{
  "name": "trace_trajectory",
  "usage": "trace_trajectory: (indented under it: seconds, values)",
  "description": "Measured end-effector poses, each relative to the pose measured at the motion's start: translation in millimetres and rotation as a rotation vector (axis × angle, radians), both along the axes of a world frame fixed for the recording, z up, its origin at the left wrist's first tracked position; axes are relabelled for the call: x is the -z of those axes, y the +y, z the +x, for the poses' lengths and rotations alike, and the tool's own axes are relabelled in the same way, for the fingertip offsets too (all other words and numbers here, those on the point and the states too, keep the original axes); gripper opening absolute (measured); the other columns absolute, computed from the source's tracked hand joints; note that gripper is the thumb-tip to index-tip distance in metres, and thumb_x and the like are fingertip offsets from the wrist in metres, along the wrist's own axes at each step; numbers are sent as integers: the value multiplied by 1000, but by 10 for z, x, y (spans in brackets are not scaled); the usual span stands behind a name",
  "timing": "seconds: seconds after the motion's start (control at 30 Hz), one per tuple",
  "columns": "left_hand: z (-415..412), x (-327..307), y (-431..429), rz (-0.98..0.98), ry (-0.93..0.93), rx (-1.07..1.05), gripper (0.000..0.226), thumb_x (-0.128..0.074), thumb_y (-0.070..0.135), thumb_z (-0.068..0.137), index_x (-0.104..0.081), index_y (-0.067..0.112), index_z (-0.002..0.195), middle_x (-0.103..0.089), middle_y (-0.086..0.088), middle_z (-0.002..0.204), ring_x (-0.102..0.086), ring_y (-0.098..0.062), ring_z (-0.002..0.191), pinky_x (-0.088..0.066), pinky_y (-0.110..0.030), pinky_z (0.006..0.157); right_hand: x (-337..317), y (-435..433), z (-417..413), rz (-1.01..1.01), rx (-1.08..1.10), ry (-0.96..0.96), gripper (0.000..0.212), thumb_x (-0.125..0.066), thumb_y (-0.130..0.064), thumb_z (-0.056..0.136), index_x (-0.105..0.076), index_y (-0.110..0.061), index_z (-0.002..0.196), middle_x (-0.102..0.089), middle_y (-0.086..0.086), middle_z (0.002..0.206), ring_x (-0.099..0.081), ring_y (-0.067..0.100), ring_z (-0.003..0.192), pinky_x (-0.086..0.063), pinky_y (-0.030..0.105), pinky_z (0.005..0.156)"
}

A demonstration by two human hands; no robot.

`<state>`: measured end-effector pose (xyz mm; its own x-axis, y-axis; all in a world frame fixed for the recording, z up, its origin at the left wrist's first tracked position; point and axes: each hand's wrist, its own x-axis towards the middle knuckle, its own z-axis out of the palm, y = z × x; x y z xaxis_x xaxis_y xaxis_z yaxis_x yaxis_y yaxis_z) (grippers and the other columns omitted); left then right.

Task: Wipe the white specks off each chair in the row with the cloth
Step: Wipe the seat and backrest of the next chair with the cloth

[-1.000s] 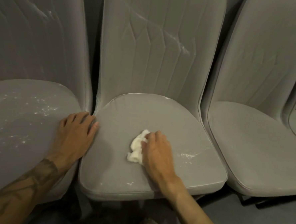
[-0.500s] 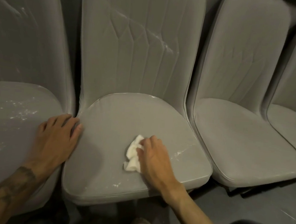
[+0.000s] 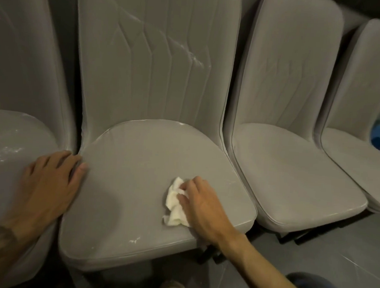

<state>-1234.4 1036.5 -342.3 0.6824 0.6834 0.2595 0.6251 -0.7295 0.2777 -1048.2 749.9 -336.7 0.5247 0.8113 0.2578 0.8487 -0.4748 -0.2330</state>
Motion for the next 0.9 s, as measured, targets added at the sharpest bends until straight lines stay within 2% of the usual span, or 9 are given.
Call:
trace_trajectory:
  seconds: [0.1,0.2,0.3,0.4,0.53,0.63,0.7,0.8,0.9]
  values:
    - [9,40,50,-6,14,19,63,-26,58,100,-64,16,128,-60,-17,136,-55,-46,120,-45,-62,101,21,-174,596,-34,146,-108,40,-42,-44,94,-58,-7,100,-55,13,97,-53,35,81,-45,45,72]
    - [18,68,89,-12,33,32,63,-24,59,101,-63,17,128,-59,-17,137,-55,-45,122,-44,-61,102,-9,-247,817,18,440,-89,51,-30,-43,90,-59,-2,96,-57,19,95,-55,41,82,-47,49,72]
    - [0,129,137,-12,37,39,65,-22,62,101,-61,19,129,-59,-16,137,-54,-44,125,-43,-60,103,57,-130,382,4,304,-82,35,-44,-38,93,-58,-7,101,-55,12,97,-51,32,81,-45,45,70]
    - [-9,194,200,-22,55,50,66,-20,64,101,-60,20,128,-59,-15,136,-54,-43,126,-43,-61,103,10,-209,322,-34,122,-3,41,-34,-44,97,-57,-12,107,-54,8,102,-50,27,85,-42,42,75]
    - [-7,183,166,-35,56,44,66,-20,65,102,-61,20,127,-59,-15,135,-54,-43,125,-43,-62,103,-42,-299,1100,-88,335,-66,46,-37,-42,95,-59,-3,105,-57,19,103,-53,40,89,-42,48,80]
    - [-3,-5,14,-50,23,13,61,-27,59,100,-64,18,125,-60,-15,136,-54,-44,122,-43,-61,102,29,-303,1296,-91,485,-17,32,-48,-30,100,-59,-1,108,-55,20,107,-52,41,93,-42,48,82]
    - [3,-46,-12,-63,10,-2,59,-28,58,100,-64,19,125,-60,-15,136,-54,-45,121,-43,-61,101,110,-353,1050,-80,447,-76,31,-50,-34,100,-60,-6,108,-55,13,106,-51,34,90,-43,44,81]
    - [-11,-1,41,-65,45,25,64,-22,62,101,-62,19,126,-59,-17,137,-53,-45,123,-43,-62,103,101,-529,593,-5,296,-44,41,-35,-40,98,-59,-8,105,-56,11,100,-52,30,85,-46,43,77]
    - [-17,-17,24,-58,33,33,62,-24,58,101,-62,16,126,-59,-18,135,-54,-46,121,-43,-62,101,23,-456,844,-56,290,-39,39,-40,-40,100,-59,-6,105,-56,14,102,-53,34,88,-45,45,80]
